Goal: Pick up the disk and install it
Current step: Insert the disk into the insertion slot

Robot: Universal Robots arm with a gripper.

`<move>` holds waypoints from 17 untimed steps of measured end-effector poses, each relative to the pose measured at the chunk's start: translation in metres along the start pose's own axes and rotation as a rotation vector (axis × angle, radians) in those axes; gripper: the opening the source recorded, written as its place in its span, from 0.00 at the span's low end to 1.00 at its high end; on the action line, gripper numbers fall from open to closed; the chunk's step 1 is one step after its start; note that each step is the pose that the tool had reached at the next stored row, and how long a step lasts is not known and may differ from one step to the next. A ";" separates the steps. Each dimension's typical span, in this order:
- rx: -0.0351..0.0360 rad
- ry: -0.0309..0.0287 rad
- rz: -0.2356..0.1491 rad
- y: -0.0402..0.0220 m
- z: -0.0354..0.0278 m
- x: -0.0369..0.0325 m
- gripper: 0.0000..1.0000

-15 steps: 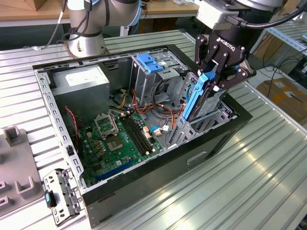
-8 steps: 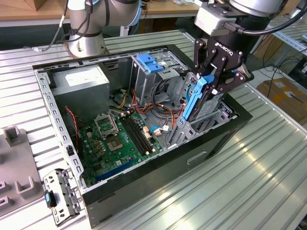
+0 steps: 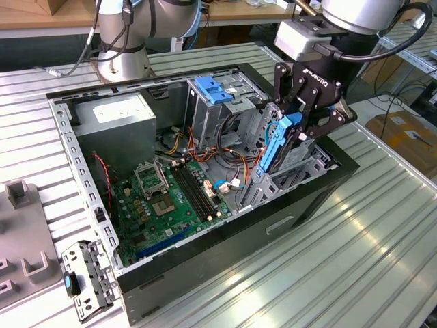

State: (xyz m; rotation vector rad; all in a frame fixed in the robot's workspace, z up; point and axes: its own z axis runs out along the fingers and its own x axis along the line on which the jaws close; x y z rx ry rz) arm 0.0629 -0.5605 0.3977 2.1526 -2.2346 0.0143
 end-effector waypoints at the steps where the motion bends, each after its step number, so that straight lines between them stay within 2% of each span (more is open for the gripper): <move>1: 0.0000 0.0000 0.000 -0.0001 0.0011 0.0001 0.37; 11: -0.0002 0.0000 0.000 -0.0011 0.0132 0.0008 0.37; 17: -0.0003 0.0000 0.000 -0.0018 0.0238 0.0012 0.37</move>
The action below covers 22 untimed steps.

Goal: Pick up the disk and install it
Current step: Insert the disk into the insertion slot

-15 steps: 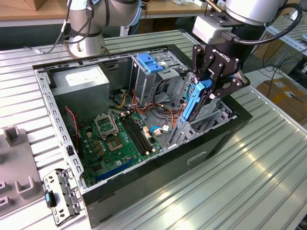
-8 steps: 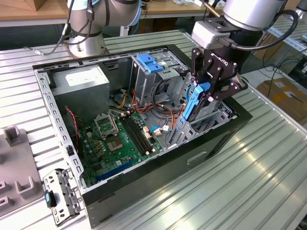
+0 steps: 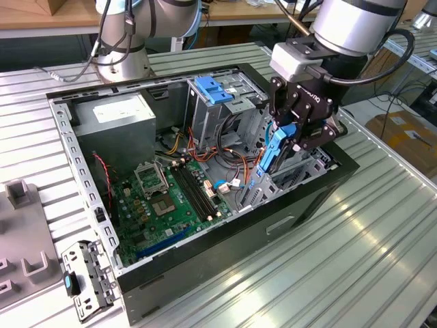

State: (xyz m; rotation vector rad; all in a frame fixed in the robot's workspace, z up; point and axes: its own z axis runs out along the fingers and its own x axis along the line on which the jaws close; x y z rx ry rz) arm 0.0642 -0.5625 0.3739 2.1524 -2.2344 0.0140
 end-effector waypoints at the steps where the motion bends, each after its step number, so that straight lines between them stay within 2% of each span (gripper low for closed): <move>1: 0.0000 -0.0001 0.000 -0.0001 0.0015 0.0001 0.37; 6: -0.0001 -0.0001 0.000 -0.0006 0.0091 0.0004 0.37; 14: -0.0001 -0.0001 0.000 -0.0015 0.0252 0.0012 0.37; 22: -0.0001 0.0000 0.000 -0.0022 0.0350 0.0016 0.37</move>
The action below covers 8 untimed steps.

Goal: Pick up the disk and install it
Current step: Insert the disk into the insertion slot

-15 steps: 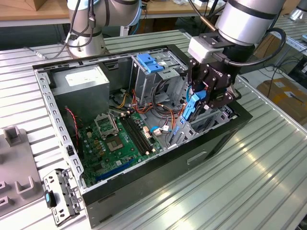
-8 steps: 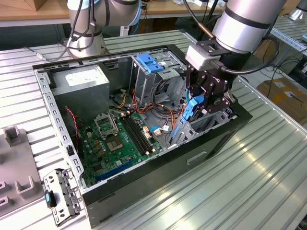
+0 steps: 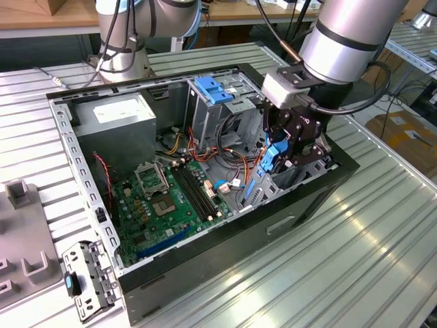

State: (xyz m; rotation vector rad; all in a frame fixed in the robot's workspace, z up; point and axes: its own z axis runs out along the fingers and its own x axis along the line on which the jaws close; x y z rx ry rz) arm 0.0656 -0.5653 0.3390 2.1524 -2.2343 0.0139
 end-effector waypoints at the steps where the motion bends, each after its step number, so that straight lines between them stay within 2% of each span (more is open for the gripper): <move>1: -0.0001 0.0001 0.000 0.0000 0.0000 0.0000 0.37; 7: -0.0001 -0.0001 0.000 0.0000 0.0003 0.0000 0.38; 8: -0.0001 -0.0001 0.000 0.0000 0.0003 0.0000 0.44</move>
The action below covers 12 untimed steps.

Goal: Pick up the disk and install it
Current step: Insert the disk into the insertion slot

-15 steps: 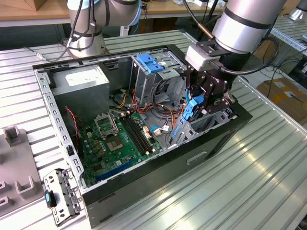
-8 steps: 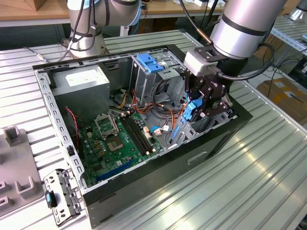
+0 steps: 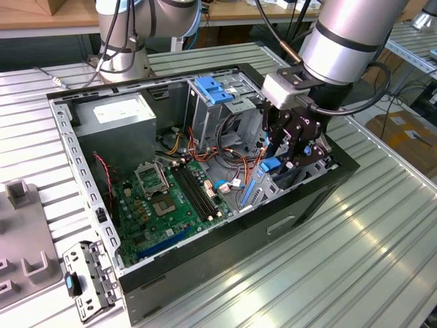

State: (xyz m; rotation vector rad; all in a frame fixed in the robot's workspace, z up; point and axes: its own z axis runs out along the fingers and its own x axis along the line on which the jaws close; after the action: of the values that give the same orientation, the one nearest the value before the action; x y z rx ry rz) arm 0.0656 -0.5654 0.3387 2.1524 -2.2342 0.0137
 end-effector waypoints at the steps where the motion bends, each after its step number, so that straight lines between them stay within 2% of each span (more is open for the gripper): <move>1: 0.0000 -0.0002 0.000 0.0000 0.0001 0.0000 0.44; 7: 0.0000 0.0000 0.000 0.0000 -0.0001 0.0000 0.44; 9: -0.0002 -0.0002 0.000 0.0002 -0.0049 0.0002 0.42; 12: -0.0011 0.0002 0.000 0.0004 -0.0129 0.0005 0.24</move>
State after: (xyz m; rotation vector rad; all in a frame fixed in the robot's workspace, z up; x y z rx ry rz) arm 0.0655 -0.5654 0.3517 2.1517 -2.2337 0.0127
